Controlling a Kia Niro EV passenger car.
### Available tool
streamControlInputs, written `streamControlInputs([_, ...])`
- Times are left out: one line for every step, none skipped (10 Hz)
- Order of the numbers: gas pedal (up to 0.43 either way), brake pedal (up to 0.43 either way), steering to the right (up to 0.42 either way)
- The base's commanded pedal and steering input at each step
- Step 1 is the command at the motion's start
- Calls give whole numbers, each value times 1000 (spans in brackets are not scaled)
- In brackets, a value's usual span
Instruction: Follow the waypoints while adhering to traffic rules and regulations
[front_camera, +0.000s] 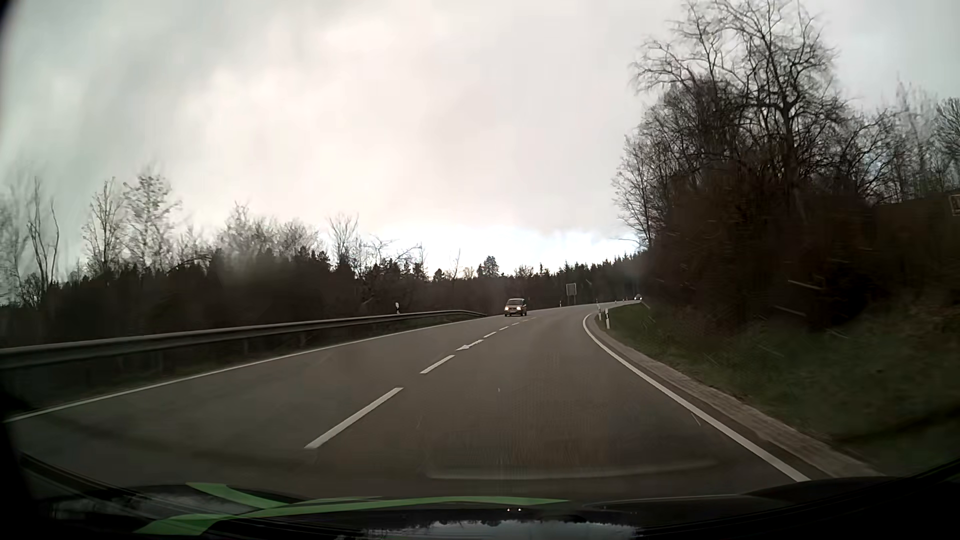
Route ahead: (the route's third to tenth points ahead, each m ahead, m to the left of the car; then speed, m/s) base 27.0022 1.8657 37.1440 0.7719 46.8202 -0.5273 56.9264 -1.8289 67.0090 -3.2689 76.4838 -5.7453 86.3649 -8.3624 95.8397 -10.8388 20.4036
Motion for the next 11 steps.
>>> streamControlInputs([209,0,15])
streamControlInputs([209,0,15])
streamControlInputs([209,0,15])
streamControlInputs([209,0,15])
streamControlInputs([209,0,15])
streamControlInputs([209,0,15])
streamControlInputs([209,0,15])
streamControlInputs([209,0,15])
streamControlInputs([209,0,15])
streamControlInputs([209,0,14])
streamControlInputs([209,0,14])
